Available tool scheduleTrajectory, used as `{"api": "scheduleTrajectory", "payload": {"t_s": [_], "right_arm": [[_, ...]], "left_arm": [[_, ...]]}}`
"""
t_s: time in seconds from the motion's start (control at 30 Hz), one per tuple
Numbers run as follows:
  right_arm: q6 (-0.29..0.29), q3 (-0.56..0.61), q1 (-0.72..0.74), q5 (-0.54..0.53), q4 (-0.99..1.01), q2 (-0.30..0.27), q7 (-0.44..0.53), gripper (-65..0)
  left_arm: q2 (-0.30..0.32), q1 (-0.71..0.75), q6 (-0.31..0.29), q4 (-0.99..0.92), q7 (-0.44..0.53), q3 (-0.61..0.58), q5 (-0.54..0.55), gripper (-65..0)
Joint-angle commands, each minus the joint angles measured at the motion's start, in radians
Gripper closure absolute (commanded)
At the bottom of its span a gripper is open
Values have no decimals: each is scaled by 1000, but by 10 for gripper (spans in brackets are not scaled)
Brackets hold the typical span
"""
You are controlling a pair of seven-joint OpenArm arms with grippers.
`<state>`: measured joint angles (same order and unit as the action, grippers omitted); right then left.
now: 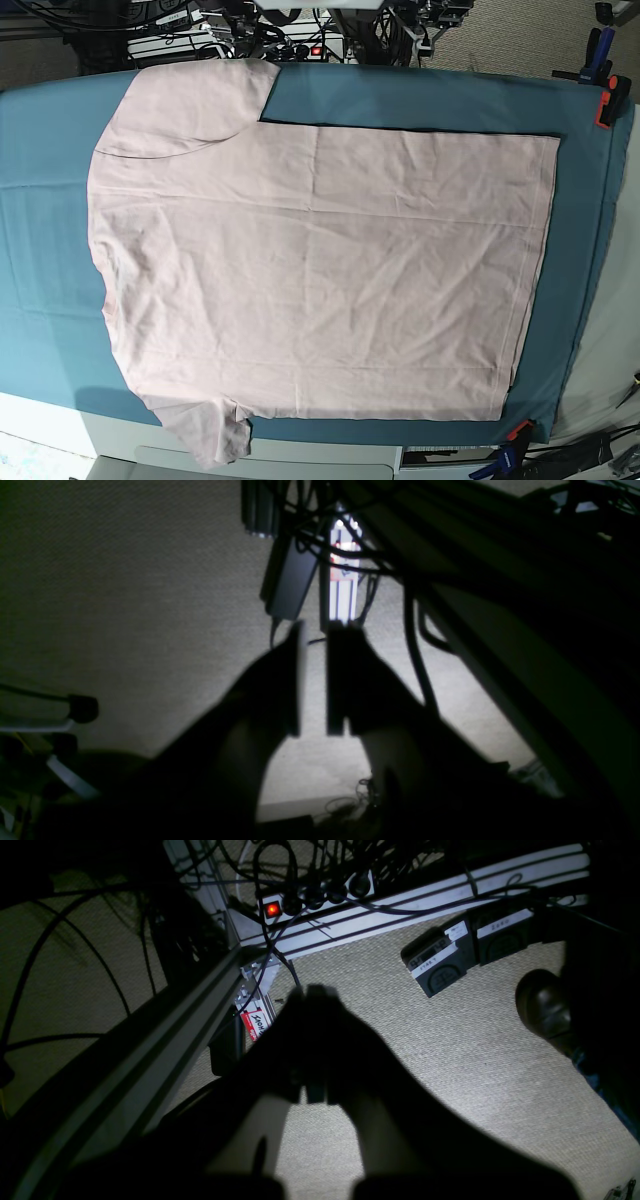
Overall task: Fold the T-shirt properly
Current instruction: 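Move both grippers from rest toward the shirt's shoulder-side edge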
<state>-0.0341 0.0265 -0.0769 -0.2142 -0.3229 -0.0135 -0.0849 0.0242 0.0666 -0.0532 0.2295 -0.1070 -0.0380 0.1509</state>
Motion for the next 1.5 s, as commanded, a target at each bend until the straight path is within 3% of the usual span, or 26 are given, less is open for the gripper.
{"api": "scheduleTrajectory", "payload": {"t_s": [0.0,0.23,0.43,0.67,0.93,1.07,1.2,1.33,1.47], "right_arm": [[-4,-2,5,-2,-9,-3,14,0],[-4,-2,5,-1,-9,-3,34,0],[-3,-2,-20,63,-26,-34,55,0],[-2,-1,-212,103,-257,-97,57,0],[0,-1,-560,102,-620,-193,-2,0],[0,-1,-789,98,-872,-273,-25,0],[-1,-41,-1028,98,-1191,-355,-27,0],[0,-188,-1167,-36,-1513,-360,-125,0],[0,-361,-1164,-119,-1787,-311,-301,0]], "left_arm": [[-4,3,-6,5,0,2,6,-86],[2,3,-6,5,47,2,5,-86],[60,73,-7,83,48,2,2,-86],[118,341,-6,414,8,2,3,-86],[163,660,-11,877,-180,2,32,-86],[275,832,-86,1167,-325,2,137,-86],[415,1016,-150,1479,-388,36,150,-86],[495,1175,-188,1778,-417,148,208,-86],[509,1229,-279,2002,-526,282,343,-86]]}}
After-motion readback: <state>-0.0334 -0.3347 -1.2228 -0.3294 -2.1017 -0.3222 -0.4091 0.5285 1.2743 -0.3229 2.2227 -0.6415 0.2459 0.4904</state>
